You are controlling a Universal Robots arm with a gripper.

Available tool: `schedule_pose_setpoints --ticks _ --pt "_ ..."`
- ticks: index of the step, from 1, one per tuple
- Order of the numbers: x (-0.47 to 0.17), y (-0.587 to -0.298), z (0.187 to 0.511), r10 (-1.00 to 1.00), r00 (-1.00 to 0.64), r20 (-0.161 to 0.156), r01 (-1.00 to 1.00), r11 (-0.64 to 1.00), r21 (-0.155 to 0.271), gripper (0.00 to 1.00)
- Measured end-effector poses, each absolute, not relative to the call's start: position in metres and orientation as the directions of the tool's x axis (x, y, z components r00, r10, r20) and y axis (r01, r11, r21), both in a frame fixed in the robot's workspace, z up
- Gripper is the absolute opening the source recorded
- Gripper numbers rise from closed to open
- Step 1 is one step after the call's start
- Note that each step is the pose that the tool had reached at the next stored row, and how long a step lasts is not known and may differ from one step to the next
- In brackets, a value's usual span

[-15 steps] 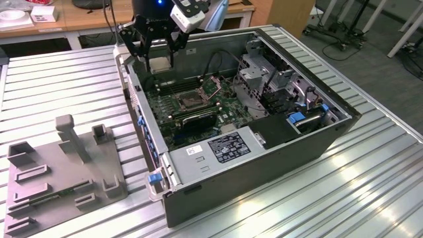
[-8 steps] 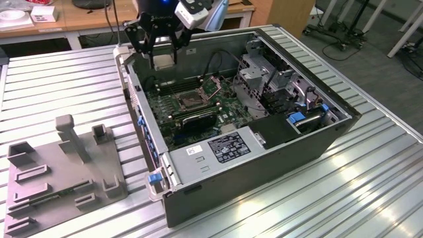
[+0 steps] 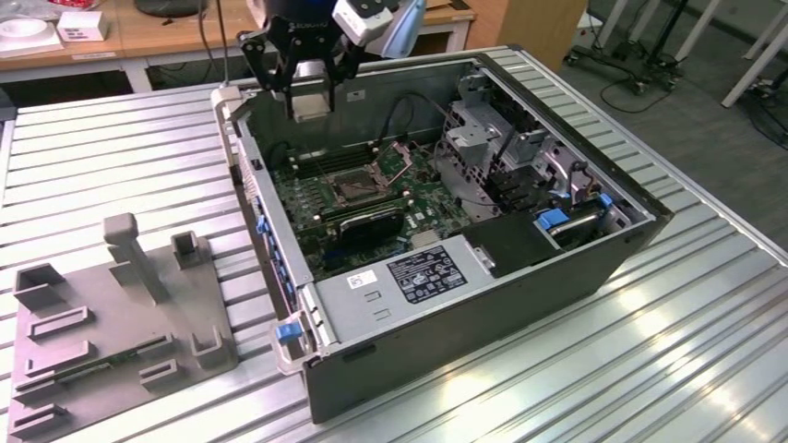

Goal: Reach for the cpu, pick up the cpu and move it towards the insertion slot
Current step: 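Pick up the cpu and move it towards the insertion slot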

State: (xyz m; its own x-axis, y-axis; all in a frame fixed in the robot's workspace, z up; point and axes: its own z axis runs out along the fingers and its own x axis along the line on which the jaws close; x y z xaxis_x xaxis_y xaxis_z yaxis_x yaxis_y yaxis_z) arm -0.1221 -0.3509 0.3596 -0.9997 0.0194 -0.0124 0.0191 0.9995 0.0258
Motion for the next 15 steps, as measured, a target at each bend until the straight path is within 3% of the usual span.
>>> schedule_pose_setpoints --ticks 15 --pt "-0.091 -0.312 0.356 0.022 -1.0 -0.013 0.022 1.0 0.019 0.55"
